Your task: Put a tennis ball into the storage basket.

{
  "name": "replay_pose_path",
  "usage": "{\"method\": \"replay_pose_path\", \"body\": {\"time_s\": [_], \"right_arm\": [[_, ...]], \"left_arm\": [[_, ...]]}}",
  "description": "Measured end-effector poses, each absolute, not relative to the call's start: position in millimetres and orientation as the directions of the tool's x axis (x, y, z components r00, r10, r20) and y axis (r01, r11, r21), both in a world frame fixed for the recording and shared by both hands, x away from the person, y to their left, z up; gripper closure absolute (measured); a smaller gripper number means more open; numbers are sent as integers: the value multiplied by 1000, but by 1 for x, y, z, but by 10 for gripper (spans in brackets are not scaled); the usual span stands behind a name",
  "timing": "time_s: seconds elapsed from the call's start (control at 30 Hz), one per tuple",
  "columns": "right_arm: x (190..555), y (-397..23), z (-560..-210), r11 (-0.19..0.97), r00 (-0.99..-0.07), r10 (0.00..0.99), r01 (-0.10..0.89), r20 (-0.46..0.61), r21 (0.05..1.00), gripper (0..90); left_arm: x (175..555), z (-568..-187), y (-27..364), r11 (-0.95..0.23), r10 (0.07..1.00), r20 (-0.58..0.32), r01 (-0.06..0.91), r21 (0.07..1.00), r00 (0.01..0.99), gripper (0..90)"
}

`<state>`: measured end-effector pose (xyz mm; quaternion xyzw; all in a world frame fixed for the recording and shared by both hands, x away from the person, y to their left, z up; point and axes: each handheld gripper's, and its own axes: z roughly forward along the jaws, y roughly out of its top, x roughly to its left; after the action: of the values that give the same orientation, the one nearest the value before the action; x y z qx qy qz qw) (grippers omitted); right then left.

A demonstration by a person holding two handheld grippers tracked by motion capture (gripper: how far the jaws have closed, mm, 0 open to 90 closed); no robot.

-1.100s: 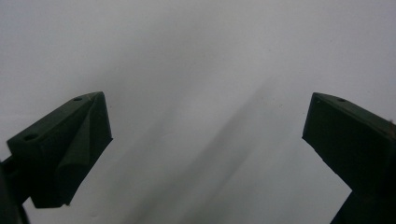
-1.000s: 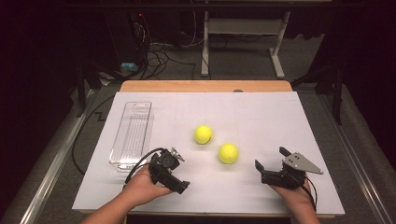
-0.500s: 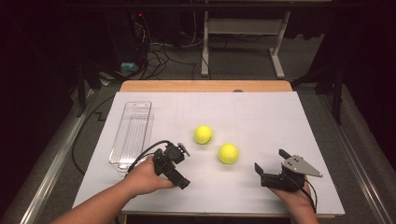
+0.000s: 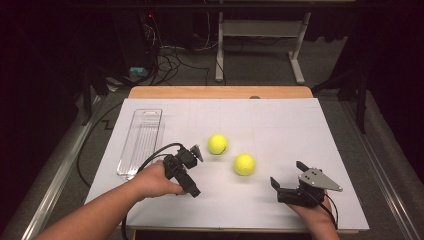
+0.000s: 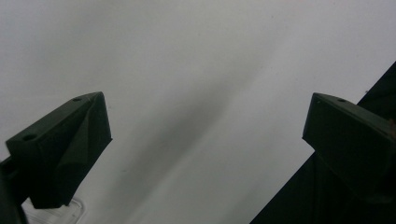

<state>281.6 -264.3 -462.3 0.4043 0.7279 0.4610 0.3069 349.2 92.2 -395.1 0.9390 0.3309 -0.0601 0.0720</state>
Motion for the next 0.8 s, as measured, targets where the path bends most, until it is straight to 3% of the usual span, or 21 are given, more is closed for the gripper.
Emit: {"method": "replay_pose_path", "body": {"time_s": [0.8], "right_arm": [[298,-243,-448,235,-533,846,316,-33,919,0]], "left_arm": [[360,-382,97,-741,640,-177,662,112,747,18]]}}
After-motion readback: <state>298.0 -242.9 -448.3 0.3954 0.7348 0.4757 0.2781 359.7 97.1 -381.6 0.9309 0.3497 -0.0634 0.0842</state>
